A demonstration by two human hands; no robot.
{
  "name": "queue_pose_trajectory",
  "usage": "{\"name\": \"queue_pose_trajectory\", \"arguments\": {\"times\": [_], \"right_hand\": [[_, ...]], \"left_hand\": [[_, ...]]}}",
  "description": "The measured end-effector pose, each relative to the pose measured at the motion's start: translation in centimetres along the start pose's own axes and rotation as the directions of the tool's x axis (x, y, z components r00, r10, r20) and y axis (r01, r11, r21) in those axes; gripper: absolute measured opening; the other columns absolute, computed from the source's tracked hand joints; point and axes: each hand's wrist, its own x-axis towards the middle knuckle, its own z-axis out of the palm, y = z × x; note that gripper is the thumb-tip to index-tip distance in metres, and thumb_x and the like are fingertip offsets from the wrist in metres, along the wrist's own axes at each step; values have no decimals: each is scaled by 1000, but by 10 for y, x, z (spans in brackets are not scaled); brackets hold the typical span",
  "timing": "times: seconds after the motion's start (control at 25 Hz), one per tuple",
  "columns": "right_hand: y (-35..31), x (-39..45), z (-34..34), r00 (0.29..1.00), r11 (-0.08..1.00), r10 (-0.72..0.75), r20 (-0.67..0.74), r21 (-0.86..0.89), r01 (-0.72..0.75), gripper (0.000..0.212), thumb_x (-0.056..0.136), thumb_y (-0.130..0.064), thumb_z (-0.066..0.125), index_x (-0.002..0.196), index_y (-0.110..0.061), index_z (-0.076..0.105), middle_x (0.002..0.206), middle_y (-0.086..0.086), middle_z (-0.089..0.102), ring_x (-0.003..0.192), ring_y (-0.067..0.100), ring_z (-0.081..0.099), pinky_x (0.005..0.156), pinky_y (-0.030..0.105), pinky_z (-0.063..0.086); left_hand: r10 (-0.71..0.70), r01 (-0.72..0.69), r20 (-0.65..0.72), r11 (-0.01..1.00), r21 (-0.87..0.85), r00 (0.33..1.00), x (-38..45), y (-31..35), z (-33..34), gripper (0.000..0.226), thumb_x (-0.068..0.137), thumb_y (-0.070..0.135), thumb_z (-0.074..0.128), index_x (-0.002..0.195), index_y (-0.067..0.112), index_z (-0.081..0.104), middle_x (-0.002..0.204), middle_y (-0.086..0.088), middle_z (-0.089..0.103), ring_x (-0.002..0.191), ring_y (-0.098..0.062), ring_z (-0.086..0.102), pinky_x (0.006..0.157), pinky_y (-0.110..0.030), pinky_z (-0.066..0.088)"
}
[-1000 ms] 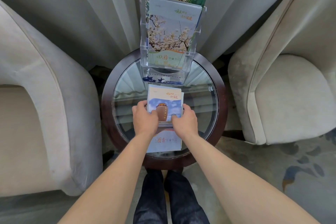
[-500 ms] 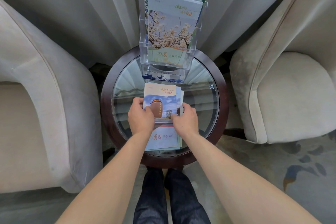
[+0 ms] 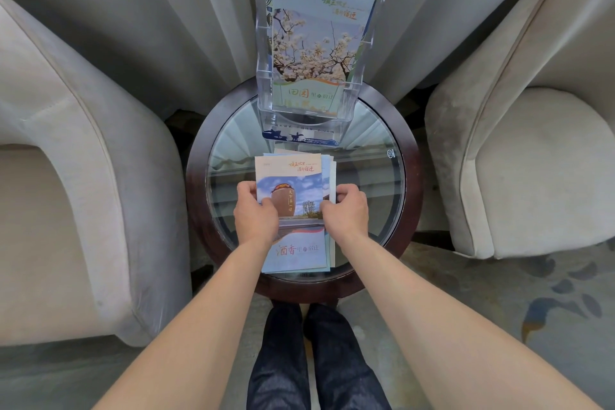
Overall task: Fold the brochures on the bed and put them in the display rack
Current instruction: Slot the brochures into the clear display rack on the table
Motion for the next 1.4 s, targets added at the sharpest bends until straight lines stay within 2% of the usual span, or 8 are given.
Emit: {"name": "queue_pose_trajectory", "arguments": {"times": [0.12, 0.24, 0.6, 0.84, 1.0, 1.16, 1.32, 1.4], "right_hand": [[0, -1, 2, 1000, 1000, 10, 7, 17, -10, 33, 85, -14, 68, 110, -22, 49, 106, -2, 59, 94, 19, 60, 78, 38, 54], [-1, -2, 4, 1000, 1000, 6, 12, 22, -7, 34, 86, -13, 65, 111, -24, 45, 98, -1, 65, 87, 20, 64, 70, 38, 54], [-26, -18, -14, 991, 991, -132, -30, 15, 133, 24, 88, -15, 59, 105, -31, 53, 103, -5, 64, 92, 21, 62, 78, 40, 54], [-70, -27, -45, 957, 965, -262, -125, -68, 255, 21, 86, -23, 59, 100, -34, 48, 97, -7, 64, 87, 22, 60, 72, 38, 51], [-101, -29, -65, 921, 938, -345, -183, -94, 333, 21, 90, -28, 59, 98, -37, 43, 94, -7, 63, 86, 24, 62, 75, 42, 52], [-134, -27, -81, 894, 922, -385, -230, -66, 381, 28, 92, -31, 60, 95, -43, 35, 92, -15, 57, 87, 18, 62, 73, 44, 56], [-166, -22, -93, 865, 912, -398, -305, -34, 408, 26, 92, -31, 60, 92, -40, 35, 86, -18, 54, 82, 15, 58, 65, 35, 49], [-178, -20, -97, 858, 912, -391, -335, -15, 410, 25, 92, -30, 60, 92, -40, 37, 89, -16, 57, 84, 16, 60, 68, 39, 53]], "left_hand": [[8, -8, 37, 1000, -23, 999, 0, 0, 0, 37, 96, 7, 51, 129, 25, 50, 114, -1, 63, 101, -21, 61, 79, -36, 53], [68, -69, 49, 998, 14, 996, 0, 1, 1, 31, 96, 11, 53, 125, 21, 58, 120, -2, 63, 108, -23, 60, 93, -46, 52], [177, -176, -9, 981, 83, 984, -12, 35, -17, 31, 93, 12, 54, 121, 25, 57, 116, 0, 62, 102, -23, 59, 83, -39, 50], [266, -264, -71, 964, 35, 961, -22, 85, -35, 26, 94, 16, 54, 118, 27, 55, 114, -2, 64, 98, -25, 62, 84, -43, 53], [334, -336, -111, 942, 0, 936, -28, 121, -48, 18, 96, 20, 56, 106, 34, 49, 108, 1, 65, 92, -20, 63, 76, -41, 56], [378, -385, -136, 922, -33, 916, -25, 161, -58, 16, 96, 22, 56, 106, 33, 49, 108, 1, 64, 96, -21, 62, 76, -40, 55], [421, -429, -114, 901, -63, 900, -11, 196, -65, 14, 97, 24, 56, 109, 28, 51, 111, 0, 63, 100, -20, 61, 77, -39, 57], [449, -457, -103, 886, -79, 888, -5, 211, -68, 14, 97, 24, 57, 110, 26, 52, 111, 0, 63, 101, -19, 61, 73, -31, 55]]}}
